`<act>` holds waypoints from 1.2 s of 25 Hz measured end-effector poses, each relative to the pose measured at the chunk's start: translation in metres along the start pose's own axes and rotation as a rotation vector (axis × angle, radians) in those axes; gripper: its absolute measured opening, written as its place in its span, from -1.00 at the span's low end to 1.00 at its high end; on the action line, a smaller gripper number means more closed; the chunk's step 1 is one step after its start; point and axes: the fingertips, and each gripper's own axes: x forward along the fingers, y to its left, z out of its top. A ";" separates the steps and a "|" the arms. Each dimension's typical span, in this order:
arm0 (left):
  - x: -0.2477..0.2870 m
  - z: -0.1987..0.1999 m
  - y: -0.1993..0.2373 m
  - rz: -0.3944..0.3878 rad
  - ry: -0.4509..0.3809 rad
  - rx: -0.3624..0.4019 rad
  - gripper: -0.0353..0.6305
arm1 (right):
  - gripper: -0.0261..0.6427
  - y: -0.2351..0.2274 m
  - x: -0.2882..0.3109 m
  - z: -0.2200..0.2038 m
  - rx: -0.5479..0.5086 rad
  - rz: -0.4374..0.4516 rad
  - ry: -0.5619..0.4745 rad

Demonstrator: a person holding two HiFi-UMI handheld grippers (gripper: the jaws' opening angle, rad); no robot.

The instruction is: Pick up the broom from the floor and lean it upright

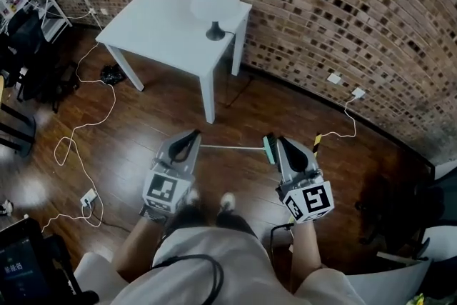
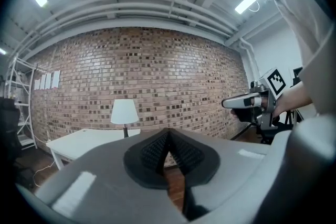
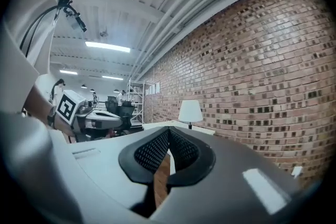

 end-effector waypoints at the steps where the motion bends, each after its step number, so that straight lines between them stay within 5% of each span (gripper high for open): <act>1: 0.005 -0.003 0.005 0.003 0.005 -0.004 -0.89 | -0.88 -0.004 0.006 -0.001 0.000 -0.011 0.000; 8: 0.032 -0.009 0.025 -0.006 0.021 0.005 -0.89 | -0.88 -0.025 0.030 -0.001 0.026 -0.047 0.005; 18: 0.050 -0.043 0.062 0.012 0.073 -0.023 -0.89 | -0.88 -0.020 0.086 -0.021 0.072 0.033 0.032; 30: 0.067 -0.140 0.142 0.119 0.160 -0.043 -0.89 | -0.83 -0.004 0.182 -0.115 0.102 0.200 0.175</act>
